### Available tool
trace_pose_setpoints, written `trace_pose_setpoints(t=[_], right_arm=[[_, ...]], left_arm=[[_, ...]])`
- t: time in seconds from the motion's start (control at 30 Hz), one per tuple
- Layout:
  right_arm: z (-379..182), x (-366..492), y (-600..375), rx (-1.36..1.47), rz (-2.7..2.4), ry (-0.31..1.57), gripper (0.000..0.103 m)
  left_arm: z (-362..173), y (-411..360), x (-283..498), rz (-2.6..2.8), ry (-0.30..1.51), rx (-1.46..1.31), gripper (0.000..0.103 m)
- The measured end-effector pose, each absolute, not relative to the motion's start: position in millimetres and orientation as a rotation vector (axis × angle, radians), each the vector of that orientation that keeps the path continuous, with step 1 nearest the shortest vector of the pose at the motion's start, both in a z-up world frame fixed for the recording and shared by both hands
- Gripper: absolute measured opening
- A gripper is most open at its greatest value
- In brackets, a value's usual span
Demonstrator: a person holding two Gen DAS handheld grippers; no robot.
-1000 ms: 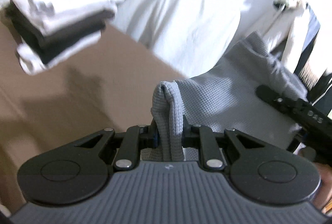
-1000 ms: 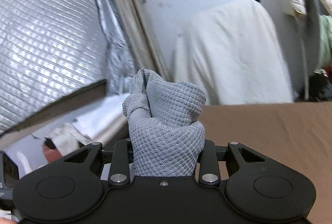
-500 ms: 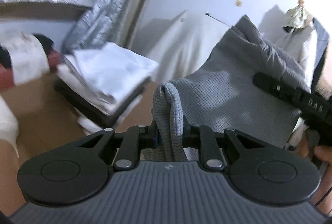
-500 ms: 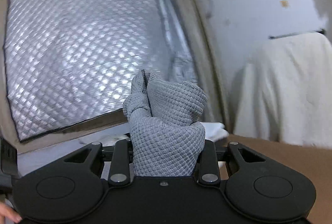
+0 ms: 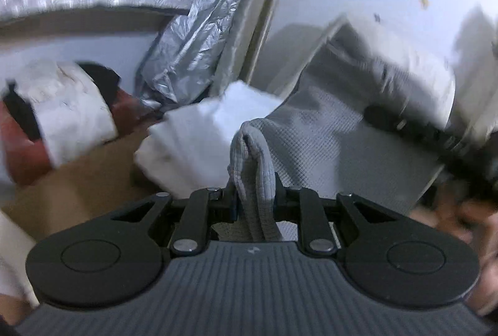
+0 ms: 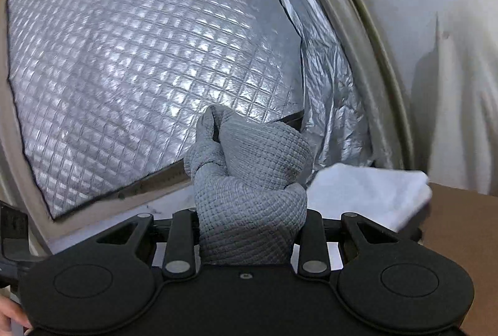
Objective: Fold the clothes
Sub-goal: 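Lift the folded shirt with both grippers and carry it to the clothes stack, then lower the shirt onto the stack and open both grippers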
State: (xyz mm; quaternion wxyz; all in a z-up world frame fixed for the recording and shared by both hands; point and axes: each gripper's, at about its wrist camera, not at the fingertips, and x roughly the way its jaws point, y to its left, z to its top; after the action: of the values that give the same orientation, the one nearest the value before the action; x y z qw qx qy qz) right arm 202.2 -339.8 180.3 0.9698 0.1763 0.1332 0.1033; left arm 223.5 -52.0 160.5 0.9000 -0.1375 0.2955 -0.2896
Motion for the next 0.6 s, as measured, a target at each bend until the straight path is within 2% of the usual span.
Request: trace_pose_setpoints(t=[0.13,0.27,0.33,0.47,0.6], right_arm=[[171,276,-379,0.381,0.226,0.306,0.036],[137,343,-399,0.350,0.209,0.367,0.036],[107,368,-406,0.348,0.166,0.411,0.036],[74,388,-410,0.353,0.112,0.443,0.036],[92,384,-427,0.385,0.126,0.426,0.036]], left_arm=[[153,-66,292,-0.555,0.631,-0.371,0.017],[96,-110,341,-0.336,0.600,-0.305,0.018],[63,-121,359,-0.310,0.643,-0.315,0.018],[27,-115,370,-0.342,0.623,-0.468,0.018],[26,-113,367,-0.433,0.550,-0.578,0.018]])
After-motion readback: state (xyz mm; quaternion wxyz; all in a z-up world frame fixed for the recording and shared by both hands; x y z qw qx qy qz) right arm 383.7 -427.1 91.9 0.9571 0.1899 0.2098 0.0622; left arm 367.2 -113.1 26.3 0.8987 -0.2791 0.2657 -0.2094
